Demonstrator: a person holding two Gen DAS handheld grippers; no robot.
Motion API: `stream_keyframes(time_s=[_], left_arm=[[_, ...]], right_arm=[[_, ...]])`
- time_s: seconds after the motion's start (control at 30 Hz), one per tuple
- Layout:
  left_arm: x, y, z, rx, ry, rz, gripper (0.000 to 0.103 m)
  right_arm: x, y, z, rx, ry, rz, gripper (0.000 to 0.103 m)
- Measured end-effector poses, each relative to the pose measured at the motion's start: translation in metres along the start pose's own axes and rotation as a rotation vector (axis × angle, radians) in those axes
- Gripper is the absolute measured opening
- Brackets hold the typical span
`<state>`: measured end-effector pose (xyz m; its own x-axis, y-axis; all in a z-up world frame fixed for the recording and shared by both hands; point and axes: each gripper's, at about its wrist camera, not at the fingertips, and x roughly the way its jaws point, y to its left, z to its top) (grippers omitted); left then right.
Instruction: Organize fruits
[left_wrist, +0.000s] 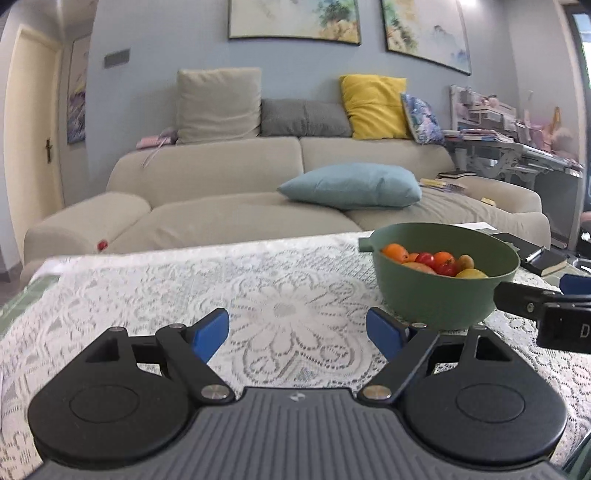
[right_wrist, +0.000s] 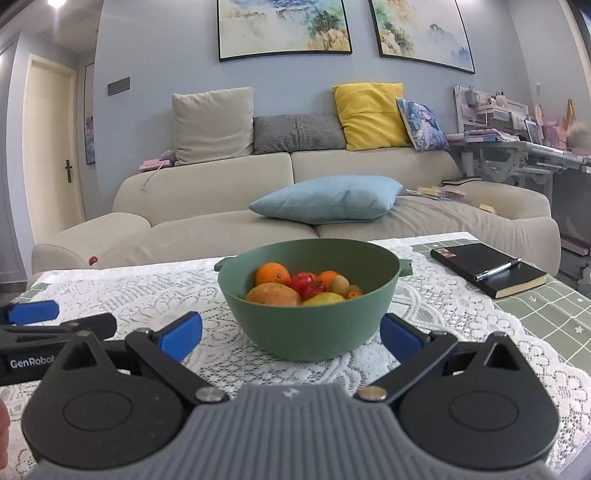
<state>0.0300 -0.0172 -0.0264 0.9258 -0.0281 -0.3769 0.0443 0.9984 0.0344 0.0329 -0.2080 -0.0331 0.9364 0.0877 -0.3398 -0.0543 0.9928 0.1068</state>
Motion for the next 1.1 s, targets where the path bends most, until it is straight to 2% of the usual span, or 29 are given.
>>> stream_keyframes(time_s=[0.4, 0.63, 1.1], left_arm=[[-0.005, 0.008, -0.001, -0.042, 0.045, 0.043, 0.098], [-0.005, 0.008, 0.001, -0.049, 0.04, 0.036, 0.098], [-0.001, 0.012, -0.001, -0.05, 0.047, 0.043, 0.098]], right_arm=[[-0.003, 0.003, 0.004, 0.011, -0.013, 0.027, 0.099], [-0.007, 0.005, 0.003, -0.019, -0.029, 0.03, 0.099], [0.004, 0.006, -0.001, -0.019, -0.007, 0.031, 0.099]])
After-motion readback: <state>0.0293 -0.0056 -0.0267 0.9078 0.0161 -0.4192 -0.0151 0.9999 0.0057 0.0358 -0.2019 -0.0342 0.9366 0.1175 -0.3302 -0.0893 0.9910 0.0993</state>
